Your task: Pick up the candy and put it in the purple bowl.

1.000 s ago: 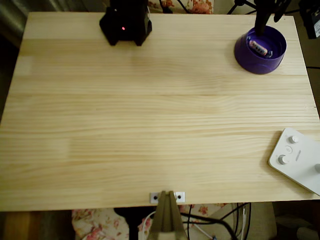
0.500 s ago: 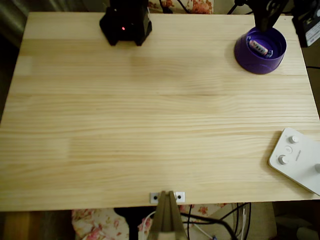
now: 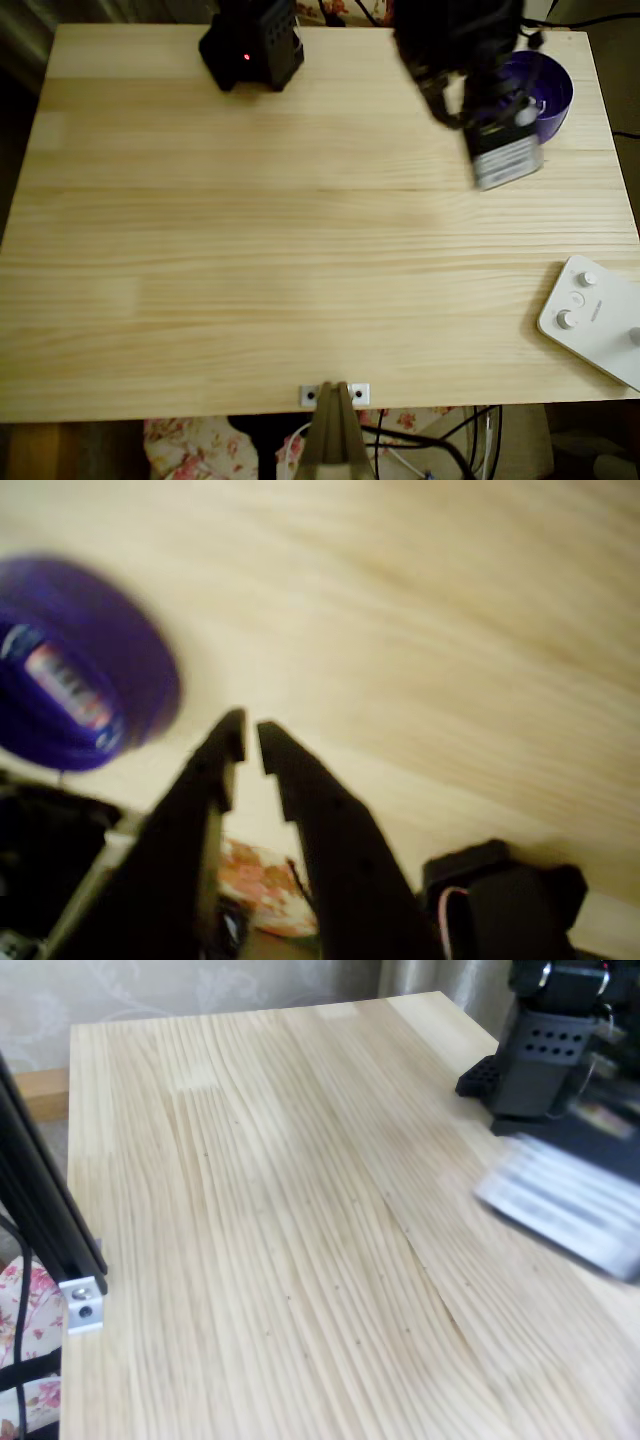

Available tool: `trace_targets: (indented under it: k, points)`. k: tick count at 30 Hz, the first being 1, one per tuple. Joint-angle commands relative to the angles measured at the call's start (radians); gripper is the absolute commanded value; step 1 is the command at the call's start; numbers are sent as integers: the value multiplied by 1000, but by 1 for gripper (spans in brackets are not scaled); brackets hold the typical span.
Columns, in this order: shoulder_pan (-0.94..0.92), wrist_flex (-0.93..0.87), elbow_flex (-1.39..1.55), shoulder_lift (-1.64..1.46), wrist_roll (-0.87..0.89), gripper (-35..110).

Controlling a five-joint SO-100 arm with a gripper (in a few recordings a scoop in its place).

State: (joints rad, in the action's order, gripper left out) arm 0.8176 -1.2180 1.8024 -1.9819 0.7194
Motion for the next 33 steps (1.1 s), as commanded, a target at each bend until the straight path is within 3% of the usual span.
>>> trace_targets:
  k: [1, 8, 14, 24, 33]
  points:
    - [-127, 3, 110, -233, -34, 0]
    - [-472, -61, 400, -545, -212, 0]
    - [-822, 150, 799, -776, -379, 0]
    - [-976, 290, 1103, -1052, -529, 0]
    - [-1058, 209, 1183, -1238, -503, 0]
